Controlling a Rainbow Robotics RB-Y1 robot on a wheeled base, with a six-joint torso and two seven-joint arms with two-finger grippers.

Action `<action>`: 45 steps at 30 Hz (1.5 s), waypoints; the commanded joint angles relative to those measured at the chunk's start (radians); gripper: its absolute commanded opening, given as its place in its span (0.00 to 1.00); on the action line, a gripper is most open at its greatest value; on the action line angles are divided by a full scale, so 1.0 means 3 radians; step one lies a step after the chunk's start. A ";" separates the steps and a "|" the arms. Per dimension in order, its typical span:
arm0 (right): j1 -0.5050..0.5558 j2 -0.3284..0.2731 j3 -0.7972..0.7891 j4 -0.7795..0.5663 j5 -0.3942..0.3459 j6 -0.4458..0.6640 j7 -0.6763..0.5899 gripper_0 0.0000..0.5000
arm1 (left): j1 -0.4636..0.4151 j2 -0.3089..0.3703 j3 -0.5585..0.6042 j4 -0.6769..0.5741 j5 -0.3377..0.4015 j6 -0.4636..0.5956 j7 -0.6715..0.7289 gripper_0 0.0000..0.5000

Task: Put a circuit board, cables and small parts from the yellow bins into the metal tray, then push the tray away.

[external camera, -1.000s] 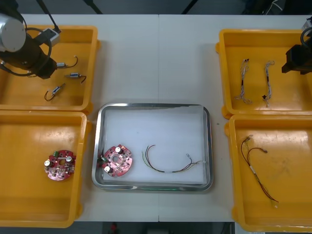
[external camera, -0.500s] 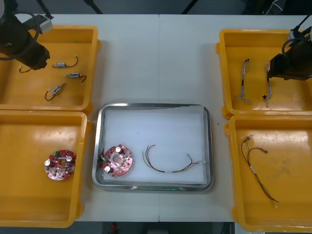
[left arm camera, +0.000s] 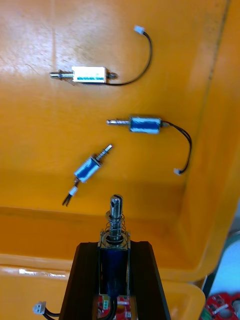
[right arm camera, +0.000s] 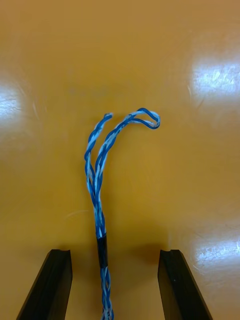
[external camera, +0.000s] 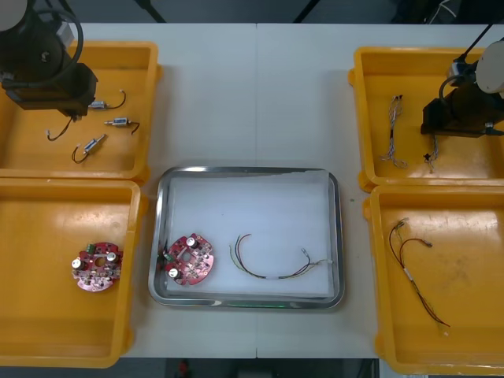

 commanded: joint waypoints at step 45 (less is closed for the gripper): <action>-0.0144 -0.0282 -0.0796 -0.0754 0.0067 0.1235 0.1613 0.00 | 0.0570 -0.1092 -0.1065 -0.1357 -0.1210 -0.0038 0.3040 0.00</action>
